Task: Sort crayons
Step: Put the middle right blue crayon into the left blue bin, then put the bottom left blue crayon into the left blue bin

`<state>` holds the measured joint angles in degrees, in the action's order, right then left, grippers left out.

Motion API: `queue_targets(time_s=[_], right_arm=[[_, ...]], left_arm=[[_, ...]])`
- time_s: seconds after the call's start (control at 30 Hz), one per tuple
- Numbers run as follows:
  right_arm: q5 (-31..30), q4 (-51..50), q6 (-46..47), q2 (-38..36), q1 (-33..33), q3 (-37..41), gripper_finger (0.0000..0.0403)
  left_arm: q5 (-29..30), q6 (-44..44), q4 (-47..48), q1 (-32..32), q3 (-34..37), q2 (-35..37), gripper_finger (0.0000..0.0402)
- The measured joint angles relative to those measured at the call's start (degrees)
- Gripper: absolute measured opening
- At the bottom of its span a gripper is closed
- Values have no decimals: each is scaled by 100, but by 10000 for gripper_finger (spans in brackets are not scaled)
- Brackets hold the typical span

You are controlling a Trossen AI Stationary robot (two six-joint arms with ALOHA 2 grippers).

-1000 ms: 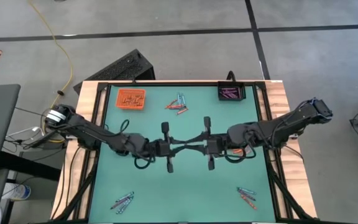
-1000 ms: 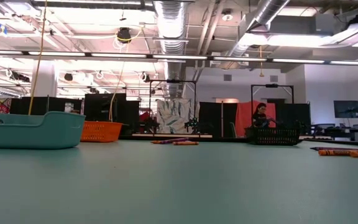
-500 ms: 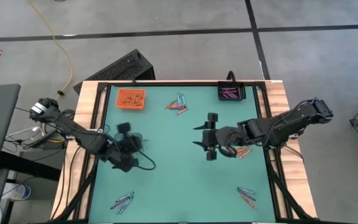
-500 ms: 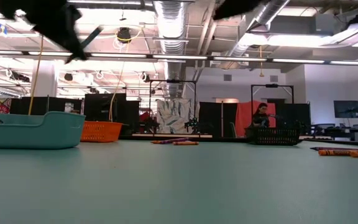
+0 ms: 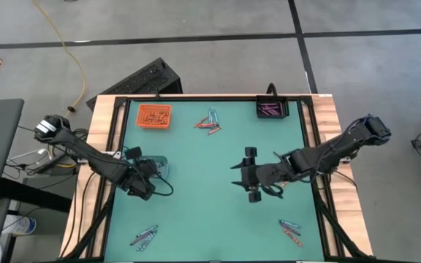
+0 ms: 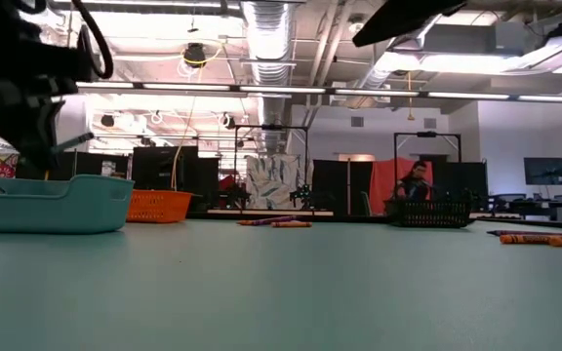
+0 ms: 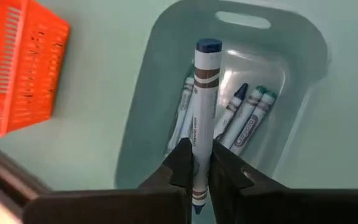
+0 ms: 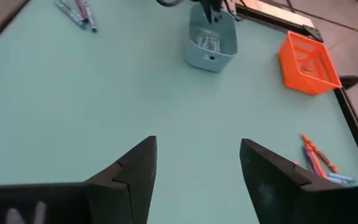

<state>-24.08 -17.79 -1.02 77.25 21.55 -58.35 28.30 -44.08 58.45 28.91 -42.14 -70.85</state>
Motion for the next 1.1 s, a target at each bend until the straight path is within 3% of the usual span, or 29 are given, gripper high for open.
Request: queue_targets(time_s=[0.17,0.43,0.8,0.93,1.1], right_arm=[[-7,27,82,-2,159,2,220],[-31,92,160,-2,325,4,218],[-6,7,118,-1,476,7,218],[96,-11,101,-2,529,16,218],[214,66,57,-2,659,211,218]], left_arm=[[-161,102,-481,-23,299,44,39],[-254,96,-378,-197,442,44,59],[-114,-227,713,-78,-762,44,121],[-545,-628,386,356,-1177,44,123],[-706,-1025,-1081,1369,-1208,-114,123]])
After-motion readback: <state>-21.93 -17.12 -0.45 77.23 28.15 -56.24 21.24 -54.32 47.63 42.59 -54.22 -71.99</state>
